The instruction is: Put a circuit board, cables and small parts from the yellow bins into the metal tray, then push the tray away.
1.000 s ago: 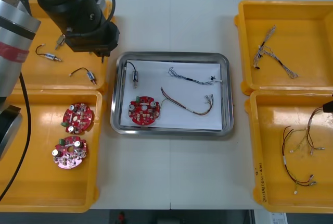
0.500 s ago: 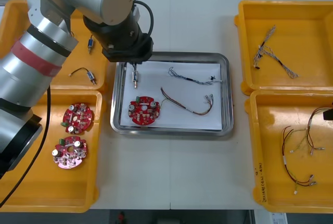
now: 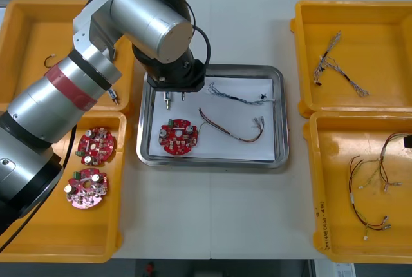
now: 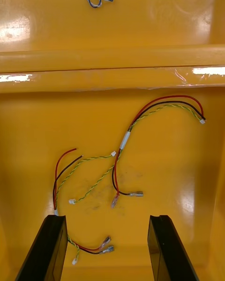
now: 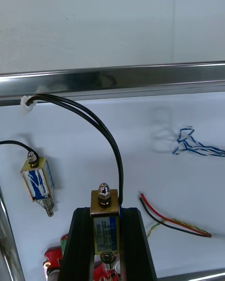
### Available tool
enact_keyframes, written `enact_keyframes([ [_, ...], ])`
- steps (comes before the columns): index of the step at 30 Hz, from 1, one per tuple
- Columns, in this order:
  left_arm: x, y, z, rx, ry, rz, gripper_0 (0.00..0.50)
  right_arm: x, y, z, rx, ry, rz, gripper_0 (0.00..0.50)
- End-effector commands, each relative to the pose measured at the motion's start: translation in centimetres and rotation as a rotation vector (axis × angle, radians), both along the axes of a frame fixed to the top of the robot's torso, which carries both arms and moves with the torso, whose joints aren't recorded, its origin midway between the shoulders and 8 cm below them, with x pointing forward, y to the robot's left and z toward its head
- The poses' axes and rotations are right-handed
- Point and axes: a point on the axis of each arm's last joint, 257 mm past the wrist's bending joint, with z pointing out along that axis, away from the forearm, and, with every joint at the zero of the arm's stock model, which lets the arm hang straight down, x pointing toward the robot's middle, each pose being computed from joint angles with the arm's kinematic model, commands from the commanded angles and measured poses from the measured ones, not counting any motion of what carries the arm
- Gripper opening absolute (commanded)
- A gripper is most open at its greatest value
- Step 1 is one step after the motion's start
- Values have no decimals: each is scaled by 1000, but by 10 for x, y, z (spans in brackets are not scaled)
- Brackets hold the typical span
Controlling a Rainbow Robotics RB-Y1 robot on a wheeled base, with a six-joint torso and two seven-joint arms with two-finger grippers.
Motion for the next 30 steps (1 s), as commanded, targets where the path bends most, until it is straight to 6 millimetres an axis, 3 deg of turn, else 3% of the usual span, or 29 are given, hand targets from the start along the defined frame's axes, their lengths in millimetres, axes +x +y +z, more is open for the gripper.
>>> enact_keyframes([
  [1, 14, -25, 15, -34, -53, 28, 2, -5, -17, 18, -21, -33, -61, 500],
  [17, 22, -20, -7, -32, -51, 48, 7, -9, -17, 15, -26, -28, -58, 500],
  [18, 23, -20, -7, -38, -53, 50, 115, -9, -17, 16, -29, -29, -56, 500],
  [19, 22, -21, -8, -43, -52, 51, 267, -10, -17, 16, -30, -30, -55, 500],
  [21, 23, -21, -9, -47, -54, 53, 391, -10, -17, 16, -31, -31, -54, 500],
  [22, 23, -21, -9, -51, -56, 54, 500, -10, -17, 17, -31, -32, -56, 500],
  [30, 24, -22, -7, -59, -62, 67, 500, -10, -18, 18, -32, -36, -55, 500],
])
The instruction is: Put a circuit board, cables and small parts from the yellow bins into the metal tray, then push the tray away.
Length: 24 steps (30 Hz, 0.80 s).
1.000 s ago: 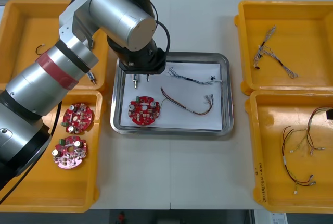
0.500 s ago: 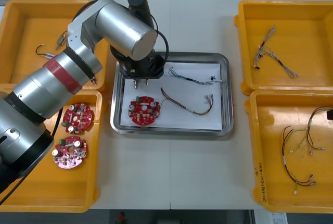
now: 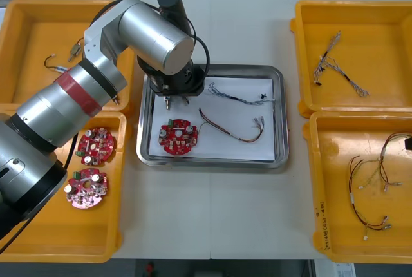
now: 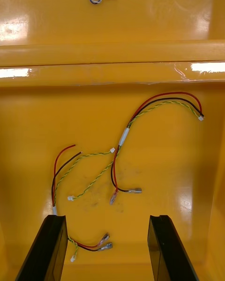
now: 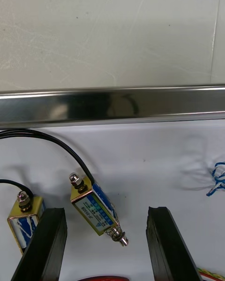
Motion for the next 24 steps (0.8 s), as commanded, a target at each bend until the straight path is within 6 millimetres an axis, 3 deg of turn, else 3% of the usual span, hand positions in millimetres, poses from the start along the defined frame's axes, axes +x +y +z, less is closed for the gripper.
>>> enact_keyframes([
  [1, 4, -24, 21, -53, -36, 41, 500, -5, -18, 18, -22, -35, -60, 500],
  [8, 3, -19, 38, -76, -35, 70, 500, -4, -16, 27, -51, -48, -33, 500],
  [14, -7, 1, 64, -58, -13, 113, 500, -3, 3, 40, -106, -75, 61, 500],
  [17, -11, 12, 77, -56, -6, 128, 500, -4, 15, 46, -124, -83, 114, 500],
  [23, -31, 45, 101, -80, -6, 153, 500, -10, 59, 53, -157, -88, 290, 500],
  [24, -39, 58, 104, -79, -9, 155, 500, -13, 75, 55, -163, -92, 354, 500],
])
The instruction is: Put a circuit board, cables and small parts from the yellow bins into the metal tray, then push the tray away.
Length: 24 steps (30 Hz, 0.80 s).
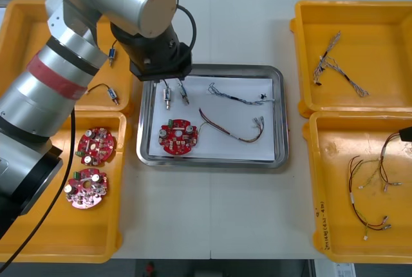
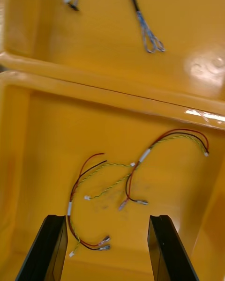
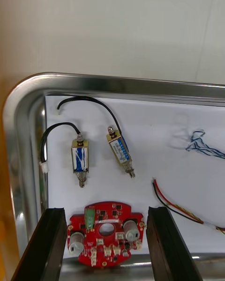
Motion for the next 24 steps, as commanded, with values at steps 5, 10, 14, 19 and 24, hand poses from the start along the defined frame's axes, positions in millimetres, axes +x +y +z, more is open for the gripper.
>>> enact_keyframes([
  [5, -31, 67, 33, -31, -47, 70, 500, -14, 71, 12, -58, 8, 270, 500],
  [10, -51, 100, 39, -33, -57, 70, 500, -18, 111, 11, -52, 31, 411, 500],
  [14, -62, 130, 48, -41, -75, 74, 500, -21, 145, 8, -84, 49, 533, 500],
  [19, -75, 168, 48, -34, -71, 82, 500, -22, 178, 0, -161, 62, 657, 500],
  [24, -85, 208, 48, 1, -73, 83, 500, -24, 216, -11, -252, 54, 784, 500],
])
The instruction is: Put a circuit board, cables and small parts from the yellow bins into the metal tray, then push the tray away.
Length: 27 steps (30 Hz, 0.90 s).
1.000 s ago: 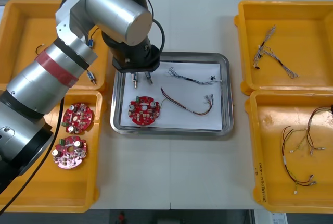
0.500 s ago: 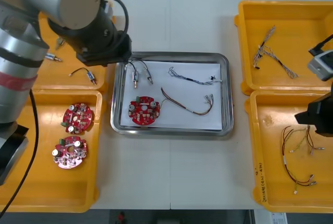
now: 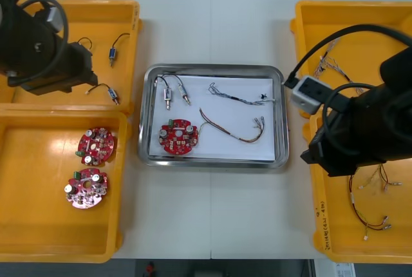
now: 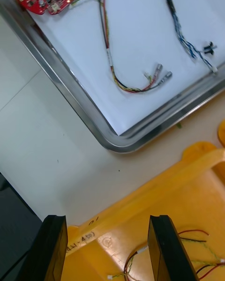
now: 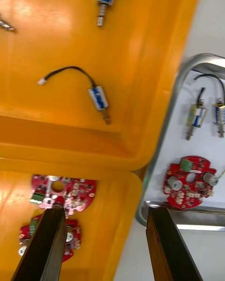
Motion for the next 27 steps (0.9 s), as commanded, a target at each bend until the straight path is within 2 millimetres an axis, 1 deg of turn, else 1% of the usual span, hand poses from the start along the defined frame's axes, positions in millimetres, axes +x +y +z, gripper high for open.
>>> enact_keyframes([
  [1, -12, 46, 10, 90, -31, -46, 500, 0, 32, 3, -76, -58, 119, 500],
  [2, -16, 59, 8, 101, -27, -43, 500, -1, 47, -1, -91, -63, 166, 500],
  [3, -18, 66, 7, 108, -23, -41, 500, -2, 57, -3, -96, -64, 190, 500],
  [4, -18, 66, 7, 108, -23, -41, 500, -2, 57, -3, -96, -64, 190, 500],
  [5, -23, 76, 4, 117, -13, -38, 500, -3, 70, -7, -105, -64, 227, 500],
  [6, -24, 77, 4, 119, -11, -37, 500, -3, 73, -7, -104, -64, 231, 500],
  [7, -29, 84, 2, 120, 0, -35, 500, -3, 84, -11, -112, -59, 261, 500],
  [8, -31, 88, 1, 123, 5, -35, 500, -4, 89, -13, -120, -57, 278, 500],
  [10, -37, 94, 0, 124, 15, -37, 500, -5, 96, -19, -150, -58, 329, 500],
  [12, -44, 99, -1, 123, 22, -44, 500, -2, 101, -25, -191, -68, 369, 500],
  [16, -60, 108, -6, 141, 35, -58, 500, 4, 106, -36, -272, -81, 435, 500],
  [19, -71, 112, -11, 166, 36, -67, 500, 9, 118, -45, -310, -102, 494, 500],
  [22, -78, 116, -15, 181, 43, -74, 500, 9, 128, -55, -328, -113, 521, 500],
  [25, -83, 121, -16, 199, 46, -78, 500, 9, 138, -64, -333, -129, 536, 500],
  [27, -85, 123, -16, 206, 48, -84, 500, 11, 142, -69, -340, -138, 540, 500],
])
